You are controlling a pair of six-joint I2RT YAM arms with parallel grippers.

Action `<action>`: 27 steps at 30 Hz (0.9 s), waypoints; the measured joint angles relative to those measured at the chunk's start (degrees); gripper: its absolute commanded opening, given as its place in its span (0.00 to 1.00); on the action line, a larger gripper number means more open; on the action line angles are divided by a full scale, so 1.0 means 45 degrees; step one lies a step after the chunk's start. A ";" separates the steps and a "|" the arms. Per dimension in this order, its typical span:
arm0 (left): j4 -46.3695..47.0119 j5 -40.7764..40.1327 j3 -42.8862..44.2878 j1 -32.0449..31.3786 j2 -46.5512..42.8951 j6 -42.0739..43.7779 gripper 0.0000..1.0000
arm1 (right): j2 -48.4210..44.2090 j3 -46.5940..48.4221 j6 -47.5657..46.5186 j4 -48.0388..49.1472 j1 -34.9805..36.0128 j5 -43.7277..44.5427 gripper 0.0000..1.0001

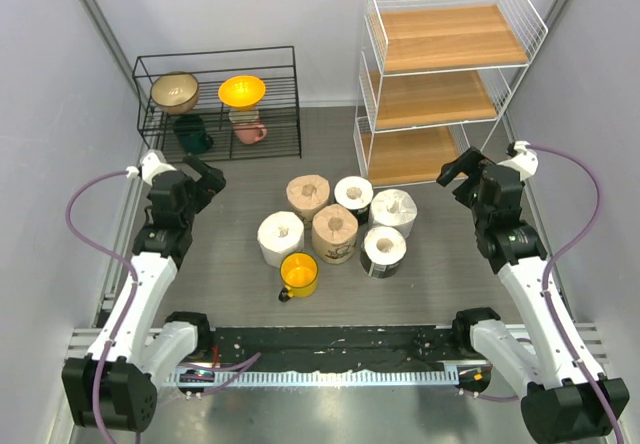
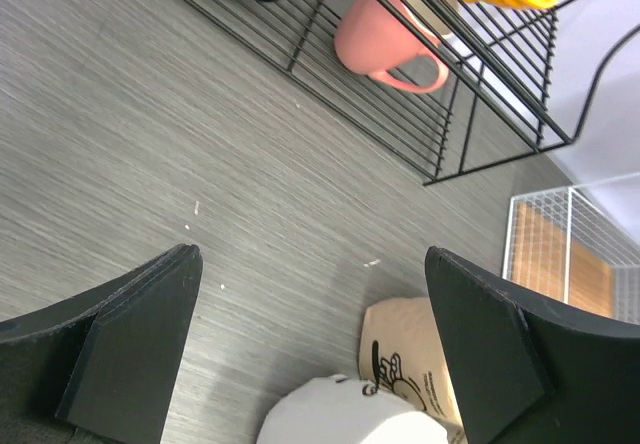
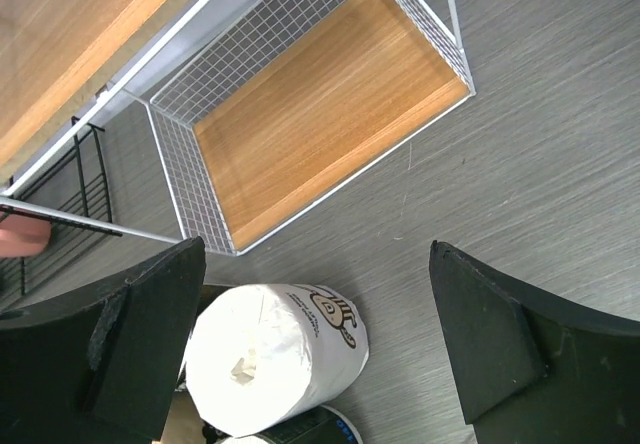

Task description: Place and organize the paper towels onto the shelf

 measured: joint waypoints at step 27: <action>-0.0641 0.0243 -0.0223 0.0000 0.1685 -0.0427 1.00 | 0.0544 0.0194 0.0039 -0.1433 0.0000 -0.0364 1.00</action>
